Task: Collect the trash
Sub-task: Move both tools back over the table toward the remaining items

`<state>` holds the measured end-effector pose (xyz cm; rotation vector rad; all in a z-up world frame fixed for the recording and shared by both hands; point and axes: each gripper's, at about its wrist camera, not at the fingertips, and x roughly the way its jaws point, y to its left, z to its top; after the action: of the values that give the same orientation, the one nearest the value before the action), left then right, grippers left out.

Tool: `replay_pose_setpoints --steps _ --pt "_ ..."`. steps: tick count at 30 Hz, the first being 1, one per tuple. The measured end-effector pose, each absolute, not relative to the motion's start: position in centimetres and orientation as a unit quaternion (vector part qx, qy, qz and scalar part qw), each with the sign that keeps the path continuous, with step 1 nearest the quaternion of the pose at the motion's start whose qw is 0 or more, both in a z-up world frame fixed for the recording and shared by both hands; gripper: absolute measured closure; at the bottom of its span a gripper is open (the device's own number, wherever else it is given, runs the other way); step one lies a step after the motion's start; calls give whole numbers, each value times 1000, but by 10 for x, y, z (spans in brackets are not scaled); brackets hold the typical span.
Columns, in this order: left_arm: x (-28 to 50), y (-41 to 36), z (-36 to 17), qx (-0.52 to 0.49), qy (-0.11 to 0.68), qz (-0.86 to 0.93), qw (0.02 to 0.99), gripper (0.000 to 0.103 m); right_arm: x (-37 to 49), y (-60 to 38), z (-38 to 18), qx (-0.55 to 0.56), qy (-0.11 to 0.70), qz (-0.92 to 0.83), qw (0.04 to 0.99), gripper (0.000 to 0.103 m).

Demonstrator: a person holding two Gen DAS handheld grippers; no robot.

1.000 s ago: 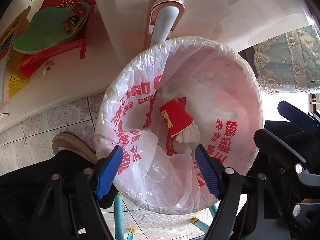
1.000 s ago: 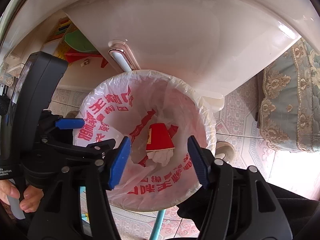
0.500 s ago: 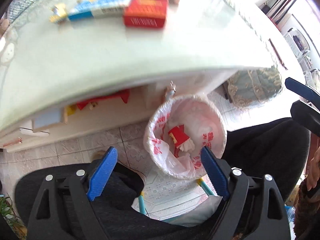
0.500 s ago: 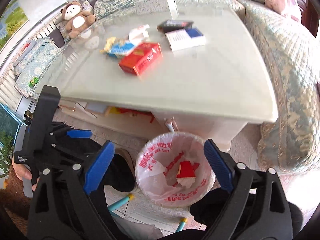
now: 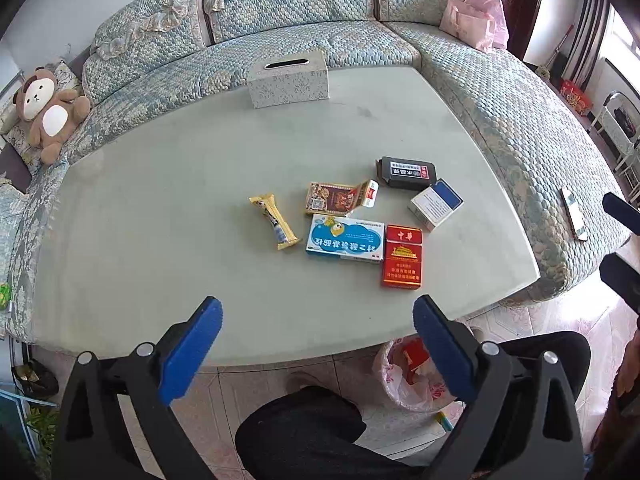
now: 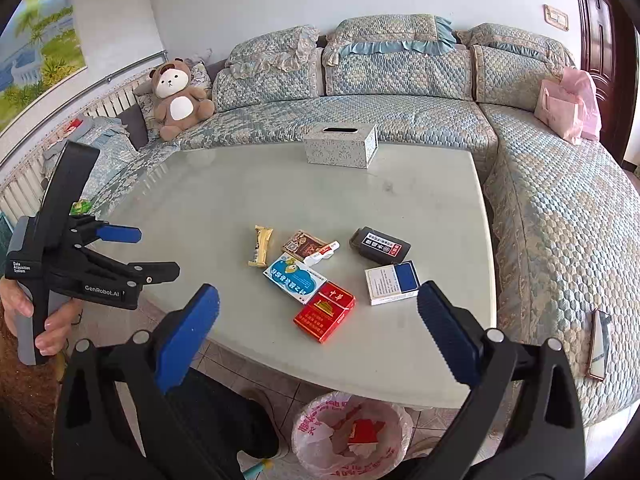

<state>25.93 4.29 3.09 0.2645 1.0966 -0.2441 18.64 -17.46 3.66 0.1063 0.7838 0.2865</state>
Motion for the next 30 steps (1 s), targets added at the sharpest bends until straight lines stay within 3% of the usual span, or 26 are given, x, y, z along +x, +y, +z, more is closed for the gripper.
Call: replay_pose_setpoints --steps 12,30 --pt "340 60 -27 101 581 -86 803 9 240 -142 -4 57 453 136 879 6" --pt "417 73 -106 75 633 -71 767 9 295 -116 -124 51 579 123 804 6"
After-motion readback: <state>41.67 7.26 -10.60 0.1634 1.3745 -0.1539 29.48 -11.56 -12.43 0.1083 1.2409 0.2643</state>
